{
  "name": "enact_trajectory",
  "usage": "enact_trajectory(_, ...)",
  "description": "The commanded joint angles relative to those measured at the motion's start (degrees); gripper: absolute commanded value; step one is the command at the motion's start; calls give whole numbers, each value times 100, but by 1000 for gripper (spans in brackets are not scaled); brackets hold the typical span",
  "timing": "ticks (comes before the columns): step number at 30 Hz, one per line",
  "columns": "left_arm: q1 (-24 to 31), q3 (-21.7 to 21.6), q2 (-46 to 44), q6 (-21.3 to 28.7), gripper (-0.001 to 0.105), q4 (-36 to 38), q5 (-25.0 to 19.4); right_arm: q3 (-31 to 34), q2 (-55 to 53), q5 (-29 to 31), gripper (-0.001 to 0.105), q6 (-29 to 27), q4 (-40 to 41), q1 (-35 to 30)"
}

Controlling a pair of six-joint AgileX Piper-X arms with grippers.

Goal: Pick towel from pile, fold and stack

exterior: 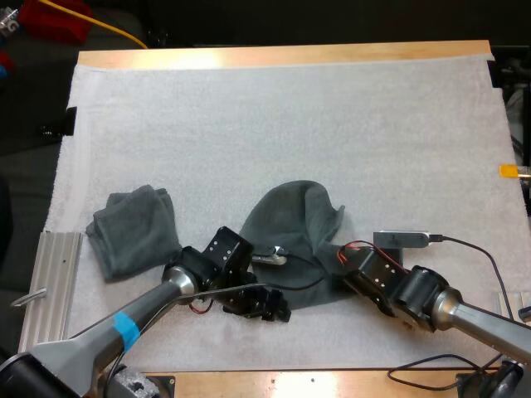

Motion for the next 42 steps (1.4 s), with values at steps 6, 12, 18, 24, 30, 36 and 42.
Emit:
enact_trajectory(6, -38, -5, 565, -64, 65, -211, 12, 13, -61, 48, 2, -71, 96, -1)
enact_trajectory(12, -202, -87, 616, -195, 47, -363, -3, 13, -61, 48, 2, -71, 96, -1)
enact_trajectory(18, -214, -87, 616, -203, 20, -253, -358, 13, -61, 48, 2, -71, 96, -1)
enact_trajectory(24, -214, -87, 616, -113, 0, -136, -764, 13, -61, 48, 2, -71, 96, -1)
enact_trajectory(30, -214, -90, 419, 241, 0, 103, -825, 13, -61, -2, 2, -947, 96, -1)
enact_trajectory(36, -203, -360, -393, 741, 0, 898, -1493, -60, -162, 165, 2, -1730, 293, -1)
enact_trajectory(42, -203, -955, -1101, 1023, 0, 1542, -1632, -273, -588, 364, 2, -1985, 435, -1)
